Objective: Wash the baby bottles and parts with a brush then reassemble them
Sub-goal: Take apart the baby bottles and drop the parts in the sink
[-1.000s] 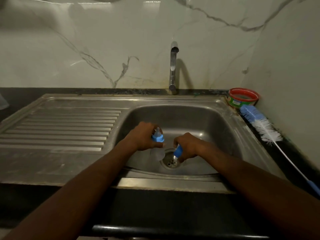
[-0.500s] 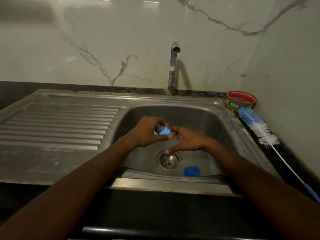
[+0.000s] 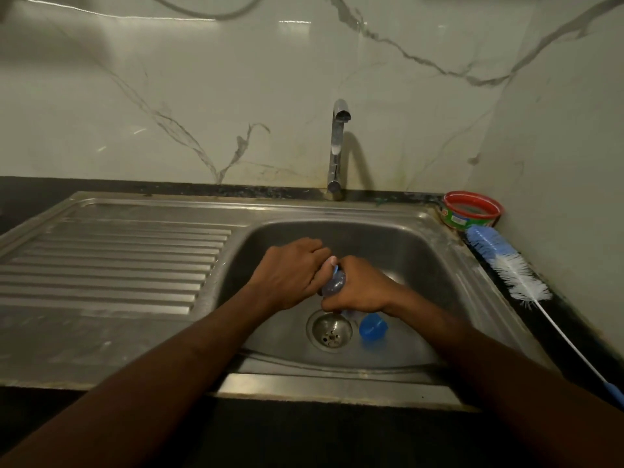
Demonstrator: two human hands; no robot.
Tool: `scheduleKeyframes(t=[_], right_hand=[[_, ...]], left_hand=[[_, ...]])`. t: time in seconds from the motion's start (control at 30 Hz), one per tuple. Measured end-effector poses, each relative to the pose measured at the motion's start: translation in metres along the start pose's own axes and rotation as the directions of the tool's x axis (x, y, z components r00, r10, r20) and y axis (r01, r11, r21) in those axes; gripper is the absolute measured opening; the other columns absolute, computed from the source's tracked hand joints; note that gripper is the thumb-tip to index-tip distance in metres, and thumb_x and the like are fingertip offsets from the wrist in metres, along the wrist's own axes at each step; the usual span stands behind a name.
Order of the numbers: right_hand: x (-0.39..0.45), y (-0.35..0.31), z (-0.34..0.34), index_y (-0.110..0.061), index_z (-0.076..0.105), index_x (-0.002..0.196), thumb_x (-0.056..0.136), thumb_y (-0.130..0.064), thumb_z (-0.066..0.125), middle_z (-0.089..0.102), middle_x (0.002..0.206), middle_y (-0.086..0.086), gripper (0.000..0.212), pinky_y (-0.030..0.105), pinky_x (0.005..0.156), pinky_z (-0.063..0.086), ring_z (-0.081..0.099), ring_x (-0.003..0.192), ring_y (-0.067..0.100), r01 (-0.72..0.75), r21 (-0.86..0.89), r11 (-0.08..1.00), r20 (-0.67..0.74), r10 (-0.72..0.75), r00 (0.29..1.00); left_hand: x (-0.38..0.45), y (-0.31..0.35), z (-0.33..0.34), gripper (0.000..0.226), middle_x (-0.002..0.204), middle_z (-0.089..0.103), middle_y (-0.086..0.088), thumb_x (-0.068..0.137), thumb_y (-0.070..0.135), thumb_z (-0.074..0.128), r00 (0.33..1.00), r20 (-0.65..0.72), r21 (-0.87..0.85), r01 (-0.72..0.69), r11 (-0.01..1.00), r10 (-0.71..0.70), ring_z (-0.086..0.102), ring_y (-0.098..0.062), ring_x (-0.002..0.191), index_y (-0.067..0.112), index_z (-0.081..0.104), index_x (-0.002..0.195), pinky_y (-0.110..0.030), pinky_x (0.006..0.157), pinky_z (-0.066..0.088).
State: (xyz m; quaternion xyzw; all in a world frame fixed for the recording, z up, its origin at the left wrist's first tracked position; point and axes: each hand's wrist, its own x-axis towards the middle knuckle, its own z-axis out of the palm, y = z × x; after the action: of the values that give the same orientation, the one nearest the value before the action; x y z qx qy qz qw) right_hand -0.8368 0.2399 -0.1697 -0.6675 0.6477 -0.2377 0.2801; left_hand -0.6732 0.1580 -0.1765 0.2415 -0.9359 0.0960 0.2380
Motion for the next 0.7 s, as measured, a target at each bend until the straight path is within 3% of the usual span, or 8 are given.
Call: scheduleKeyframes(t=[0.07, 0.13, 0.27, 0.37, 0.43, 0.53, 0.6, 0.7], right_hand=[[0.002, -0.001, 0.005, -0.014, 0.070, 0.078, 0.066, -0.024, 0.084, 0.071, 0.071, 0.001, 0.021, 0.035, 0.062, 0.060, 0.069, 0.063, 0.015, -0.001, -0.154, 0.988, -0.068, -0.010, 0.998], [0.004, -0.003, 0.005, -0.022, 0.064, 0.081, 0.060, -0.033, 0.084, 0.065, 0.072, -0.006, 0.030, 0.033, 0.059, 0.058, 0.063, 0.062, 0.011, -0.034, -0.404, 0.914, -0.156, -0.032, 0.987], [0.007, 0.000, 0.006, -0.026, 0.059, 0.087, 0.061, -0.042, 0.085, 0.061, 0.078, -0.009, 0.039, 0.029, 0.058, 0.053, 0.060, 0.067, 0.011, -0.069, -0.491, 0.868, -0.101, 0.022, 0.995], [0.009, 0.009, -0.001, -0.024, 0.065, 0.094, 0.060, -0.044, 0.086, 0.064, 0.084, -0.007, 0.045, 0.031, 0.063, 0.056, 0.062, 0.072, 0.013, -0.120, -0.482, 0.868, -0.138, 0.060, 0.989], [0.009, 0.016, -0.007, -0.025, 0.065, 0.090, 0.061, -0.044, 0.087, 0.065, 0.082, -0.008, 0.041, 0.027, 0.059, 0.052, 0.061, 0.069, 0.009, -0.123, -0.438, 0.891, -0.160, 0.057, 0.985], [0.005, 0.020, -0.009, -0.024, 0.063, 0.082, 0.060, -0.045, 0.087, 0.063, 0.073, -0.010, 0.038, 0.025, 0.053, 0.048, 0.060, 0.063, 0.006, -0.087, -0.389, 0.917, -0.148, 0.031, 0.988], [0.004, 0.018, -0.007, -0.022, 0.068, 0.086, 0.059, -0.045, 0.088, 0.067, 0.076, -0.008, 0.040, 0.032, 0.060, 0.056, 0.064, 0.066, 0.009, -0.058, -0.365, 0.929, -0.136, 0.009, 0.991], [0.006, 0.016, -0.006, -0.026, 0.068, 0.089, 0.058, -0.048, 0.088, 0.068, 0.080, -0.009, 0.043, 0.033, 0.064, 0.056, 0.064, 0.070, 0.008, -0.026, -0.382, 0.924, -0.155, -0.036, 0.987]], left_hand=[[-0.001, 0.003, 0.002, 0.054, 0.071, 0.052, 0.011, 0.103, 0.051, 0.019, 0.994, -0.034, 0.008, 0.107, 0.994, -0.107, 0.049, -0.006, 0.063, 0.025, 0.058, 0.075, -0.021, 0.051, 0.024], [0.001, 0.008, 0.006, 0.063, 0.066, 0.058, 0.007, 0.103, 0.058, 0.020, 0.944, 0.124, -0.050, 0.313, 0.949, -0.305, 0.058, -0.010, 0.063, 0.023, 0.060, 0.070, -0.025, 0.056, 0.037], [0.002, 0.003, 0.003, 0.088, 0.068, 0.068, 0.006, 0.085, 0.088, 0.009, 0.809, 0.360, -0.198, 0.553, 0.809, -0.464, 0.066, -0.011, 0.071, 0.024, 0.066, 0.069, -0.033, 0.078, 0.050], [-0.002, -0.009, -0.001, 0.066, 0.089, 0.068, 0.015, 0.086, 0.085, 0.035, 0.914, 0.247, -0.492, 0.404, 0.771, -0.321, 0.068, -0.007, 0.087, 0.031, 0.069, 0.105, -0.022, 0.077, 0.052], [-0.002, -0.014, -0.001, 0.050, 0.113, 0.066, 0.016, 0.089, 0.056, 0.069, 0.986, 0.154, -0.657, 0.153, 0.738, -0.067, 0.066, -0.003, 0.104, 0.026, 0.062, 0.129, -0.013, 0.083, 0.050], [-0.001, -0.019, 0.002, 0.042, 0.116, 0.067, 0.016, 0.087, 0.033, 0.080, 0.990, 0.067, -0.686, -0.046, 0.726, 0.126, 0.065, -0.002, 0.106, 0.017, 0.066, 0.124, -0.014, 0.088, 0.051], [-0.001, -0.014, -0.001, 0.034, 0.095, 0.074, 0.009, 0.093, 0.045, 0.069, 0.990, 0.142, -0.680, 0.082, 0.729, 0.021, 0.072, -0.006, 0.086, 0.014, 0.072, 0.106, -0.022, 0.079, 0.058], [-0.001, -0.008, -0.006, 0.082, 0.067, 0.073, -0.011, 0.093, 0.073, 0.033, 0.853, 0.444, -0.608, 0.511, 0.608, -0.274, 0.072, -0.019, 0.060, 0.003, 0.073, 0.082, -0.023, 0.063, 0.057]])
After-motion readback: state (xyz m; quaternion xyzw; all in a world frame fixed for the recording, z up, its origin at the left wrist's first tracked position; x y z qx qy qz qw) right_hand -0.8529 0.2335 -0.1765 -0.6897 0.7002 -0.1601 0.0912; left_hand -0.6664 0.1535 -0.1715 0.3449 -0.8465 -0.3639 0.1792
